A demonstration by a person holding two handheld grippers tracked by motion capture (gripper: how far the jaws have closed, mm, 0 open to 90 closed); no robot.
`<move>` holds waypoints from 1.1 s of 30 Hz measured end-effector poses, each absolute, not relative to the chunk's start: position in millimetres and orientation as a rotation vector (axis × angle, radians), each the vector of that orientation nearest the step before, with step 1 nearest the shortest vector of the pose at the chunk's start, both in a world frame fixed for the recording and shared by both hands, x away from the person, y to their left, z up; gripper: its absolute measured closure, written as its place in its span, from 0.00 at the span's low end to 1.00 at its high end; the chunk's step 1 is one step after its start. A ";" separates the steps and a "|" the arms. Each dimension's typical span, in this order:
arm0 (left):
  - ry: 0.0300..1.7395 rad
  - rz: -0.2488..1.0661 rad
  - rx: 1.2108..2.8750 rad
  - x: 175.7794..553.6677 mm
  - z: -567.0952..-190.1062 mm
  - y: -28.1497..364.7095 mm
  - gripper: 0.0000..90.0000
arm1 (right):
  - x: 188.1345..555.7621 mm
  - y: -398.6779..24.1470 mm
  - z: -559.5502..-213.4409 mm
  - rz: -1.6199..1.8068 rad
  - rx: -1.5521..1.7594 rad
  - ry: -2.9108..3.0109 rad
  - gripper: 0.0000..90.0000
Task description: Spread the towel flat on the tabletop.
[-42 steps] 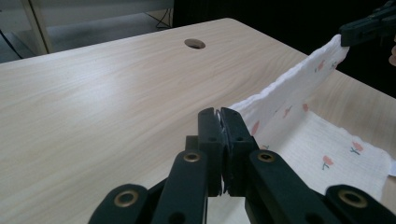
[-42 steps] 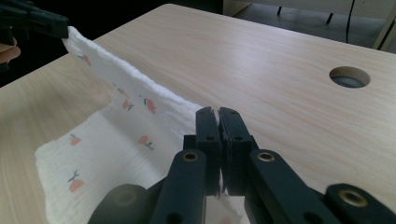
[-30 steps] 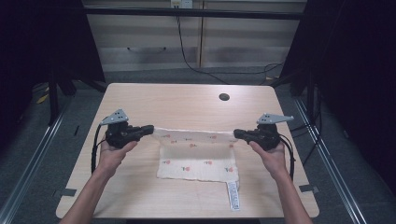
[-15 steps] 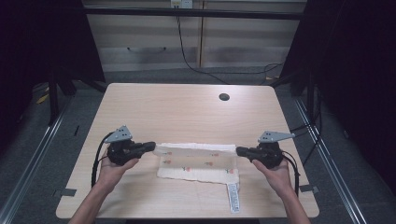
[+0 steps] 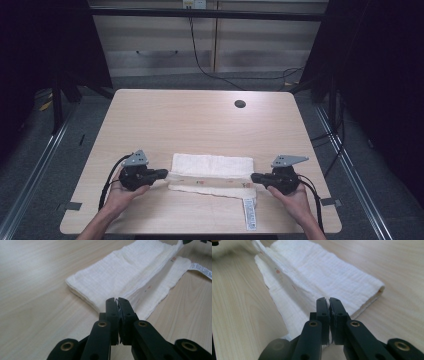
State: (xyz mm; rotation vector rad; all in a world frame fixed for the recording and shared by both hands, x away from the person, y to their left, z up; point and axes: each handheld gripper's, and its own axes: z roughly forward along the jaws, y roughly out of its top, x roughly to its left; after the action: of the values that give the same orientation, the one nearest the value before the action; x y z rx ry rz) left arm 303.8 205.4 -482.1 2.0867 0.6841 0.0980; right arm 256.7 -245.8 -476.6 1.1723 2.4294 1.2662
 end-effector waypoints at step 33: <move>0.763 0.093 2.004 320.1 -483.1 217.2 0.73 | 273.7 -256.9 -476.2 1.344 1.263 2.317 0.62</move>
State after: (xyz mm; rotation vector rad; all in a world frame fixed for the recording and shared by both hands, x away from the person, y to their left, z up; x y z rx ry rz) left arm 320.1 217.2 -483.1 2.0043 0.7626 0.0935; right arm 273.7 -256.9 -476.2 1.2634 2.3165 1.3442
